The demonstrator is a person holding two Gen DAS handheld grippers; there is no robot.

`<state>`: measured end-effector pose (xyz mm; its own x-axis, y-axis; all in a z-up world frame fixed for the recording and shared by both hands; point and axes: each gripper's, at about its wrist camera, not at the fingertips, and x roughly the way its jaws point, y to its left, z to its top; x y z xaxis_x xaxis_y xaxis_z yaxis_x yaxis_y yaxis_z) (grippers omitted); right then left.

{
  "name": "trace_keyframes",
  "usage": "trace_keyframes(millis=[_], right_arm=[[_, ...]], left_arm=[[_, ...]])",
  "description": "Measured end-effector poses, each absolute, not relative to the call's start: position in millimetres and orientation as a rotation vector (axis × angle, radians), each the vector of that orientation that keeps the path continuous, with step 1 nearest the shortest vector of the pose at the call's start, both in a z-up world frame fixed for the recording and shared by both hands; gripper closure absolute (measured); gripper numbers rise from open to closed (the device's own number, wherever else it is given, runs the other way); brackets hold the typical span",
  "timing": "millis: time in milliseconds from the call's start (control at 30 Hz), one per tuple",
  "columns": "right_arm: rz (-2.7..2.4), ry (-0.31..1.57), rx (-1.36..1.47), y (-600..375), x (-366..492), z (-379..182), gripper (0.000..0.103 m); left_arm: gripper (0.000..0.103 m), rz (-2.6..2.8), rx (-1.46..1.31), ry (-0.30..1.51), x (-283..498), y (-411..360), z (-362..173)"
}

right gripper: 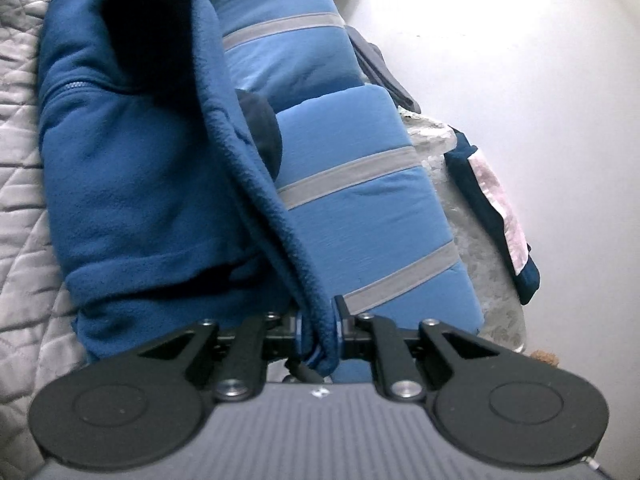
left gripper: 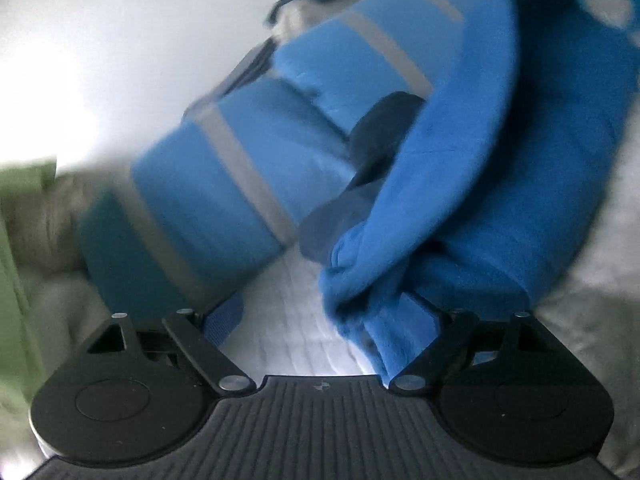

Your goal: Fold clothes

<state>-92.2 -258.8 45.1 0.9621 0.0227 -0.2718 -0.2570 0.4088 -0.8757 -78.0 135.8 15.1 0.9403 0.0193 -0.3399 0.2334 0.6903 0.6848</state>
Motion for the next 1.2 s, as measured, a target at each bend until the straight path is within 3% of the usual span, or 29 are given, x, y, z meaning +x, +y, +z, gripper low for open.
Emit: trace_keyframes(millis=[200,233,267,333,367,700,867,1200], right_arm=[[0.170,0.235,-1.121,-260,-91,47,0.076],[0.168,0.235,-1.120,-260,-91,47,0.076],[0.166,0.236,-1.116,-260,-91,47,0.076],[0.164,0.238,-1.106,-260,-91,48,0.076],[0.165,0.237,-1.105,-260,-92,48,0.076],[0.172,0.215,-1.061,-277,-135,75,0.091],[0.173,0.171,-0.996,-291,-175,97,0.092],[0.230,0.208,-0.937,-308,-279,111,0.093]], left_arm=[[0.019,-0.072,1.064,0.304,-65,109,-8],[0.032,-0.073,1.079,0.317,-62,107,-9],[0.054,-0.074,1.094,0.330,-59,105,-10],[0.080,-0.069,1.113,0.345,-55,103,-11],[0.082,-0.065,1.114,0.344,-56,103,-9],[0.087,-0.084,1.074,0.223,-117,108,74],[0.088,-0.093,1.036,0.139,-177,108,126],[0.089,-0.156,0.934,0.070,-291,96,147]])
